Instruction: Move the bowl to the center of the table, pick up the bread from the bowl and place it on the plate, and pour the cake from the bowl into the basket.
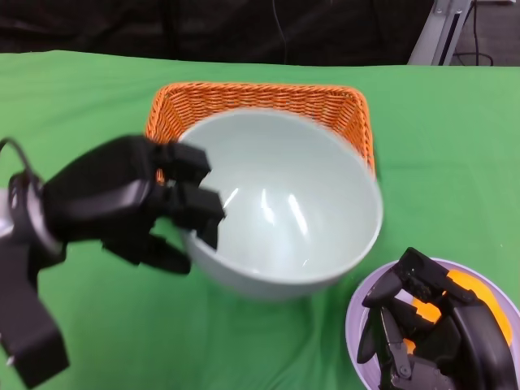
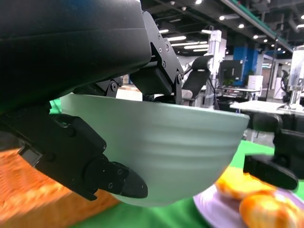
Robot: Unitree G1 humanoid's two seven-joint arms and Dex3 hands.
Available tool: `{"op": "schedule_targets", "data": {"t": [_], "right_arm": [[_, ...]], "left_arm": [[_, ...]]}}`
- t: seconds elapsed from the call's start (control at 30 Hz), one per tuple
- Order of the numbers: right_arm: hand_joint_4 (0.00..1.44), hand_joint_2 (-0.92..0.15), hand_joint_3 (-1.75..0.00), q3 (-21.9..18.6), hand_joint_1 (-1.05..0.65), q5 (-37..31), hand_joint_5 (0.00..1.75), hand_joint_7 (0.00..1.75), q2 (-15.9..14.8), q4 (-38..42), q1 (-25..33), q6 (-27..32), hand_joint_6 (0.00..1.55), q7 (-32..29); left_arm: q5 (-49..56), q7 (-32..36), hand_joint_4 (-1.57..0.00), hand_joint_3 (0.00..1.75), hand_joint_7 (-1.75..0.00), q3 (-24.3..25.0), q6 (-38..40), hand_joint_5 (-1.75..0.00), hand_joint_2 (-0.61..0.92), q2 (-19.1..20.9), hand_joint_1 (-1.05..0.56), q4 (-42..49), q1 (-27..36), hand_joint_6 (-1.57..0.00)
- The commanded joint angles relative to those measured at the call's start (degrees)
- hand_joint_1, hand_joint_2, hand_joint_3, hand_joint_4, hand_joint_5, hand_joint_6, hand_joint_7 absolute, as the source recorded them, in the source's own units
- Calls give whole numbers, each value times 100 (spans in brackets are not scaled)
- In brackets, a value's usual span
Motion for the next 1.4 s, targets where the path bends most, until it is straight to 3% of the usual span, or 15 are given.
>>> {"op": "schedule_targets", "data": {"t": [0.03, 0.1, 0.17, 0.23, 0.43, 0.67, 0.9, 0.93, 1.03, 1.07, 1.17, 1.2, 1.23, 1.3, 1.4], "right_arm": [[77, -48, -130, -24, -16, -36, 175, 161, -62, -57, -10, 26, 59, -18], [77, -48, -130, -31, -16, -30, 175, 161, -62, -27, -21, -3, 59, -5], [77, -48, -130, -34, -16, -17, 175, 161, -59, -23, -23, 1, 59, -1], [77, -48, -131, -31, -15, -53, 175, 161, -66, -35, -21, 0, 59, -18], [77, -48, -130, -44, -15, 31, 175, 160, -56, -45, -10, 21, 59, 11], [77, -49, -129, -30, -15, -11, 175, 160, -52, -59, -8, 41, 59, -12], [76, -49, -129, -35, -15, 1, 175, 161, -56, -14, -31, -13, 59, 24], [76, -49, -129, -33, -15, -15, 175, 161, -58, -10, -34, -14, 59, 18], [77, -49, -129, -24, -16, -62, 175, 161, -55, -14, -34, 10, 59, -15], [77, -49, -129, -24, -16, -56, 175, 161, -52, -20, -35, 25, 59, -17], [76, -50, -129, -30, -15, -17, 175, 160, -59, -55, -37, 101, 58, -12], [76, -50, -129, -33, -15, -19, 175, 160, -60, -38, -47, 87, 58, -5], [76, -49, -128, -36, -15, -35, 175, 161, -64, -20, -55, 64, 59, -2], [76, -49, -128, -37, -15, -87, 175, 161, -69, 5, -63, 24, 59, -14], [75, -50, -129, -43, -15, -108, 175, 160, -77, -4, -58, 56, 58, -21]], "left_arm": [[499, 591, -74, 7, -142, 47, -33, -175, 86, 298, -18, -81, 259, -74], [887, 984, -74, 6, -146, -19, 31, -175, 86, 421, -18, -109, 426, -72], [1294, 1471, -76, 4, -130, -155, 155, -172, 84, 536, -18, -182, 555, -80], [1774, 2103, -77, 2, -140, -441, 356, -173, 84, 681, -17, -262, 680, -74], [3065, 4477, -77, 2, -171, -1911, 1366, -175, 87, 1123, -15, -330, 736, -57], [3714, 6452, -73, 3, -166, -3689, 2479, -175, 90, 1275, -13, 351, 319, -57], [3261, 6410, -70, 4, -147, -4408, 2813, -169, 92, 1193, -18, 826, 96, -62], [3147, 6314, -73, 4, -133, -4446, 2760, -161, 92, 1201, -19, 827, 95, -66], [2853, 6121, -87, 1, -39, -4555, 2517, -112, 92, 1279, -26, 760, 82, -101], [2725, 5944, -89, 0, -25, -4574, 2334, -94, 91, 1323, -29, 772, 46, -104], [2342, 5289, -77, 5, -3, -4592, 1854, -28, 92, 1436, -60, 820, -62, -84], [2132, 4961, -74, 6, -1, -4574, 1621, -20, 92, 1471, -65, 888, -100, -80], [1920, 4650, -57, 9, -1, -4554, 1417, -9, 92, 1498, -83, 957, -128, -62], [1408, 3953, -35, 16, 0, -4528, 931, -2, 92, 1499, -98, 1241, -196, -41], [536, 2811, -9, 27, 0, -4523, 188, 0, 92, 1318, -104, 2116, -359, -18]]}}
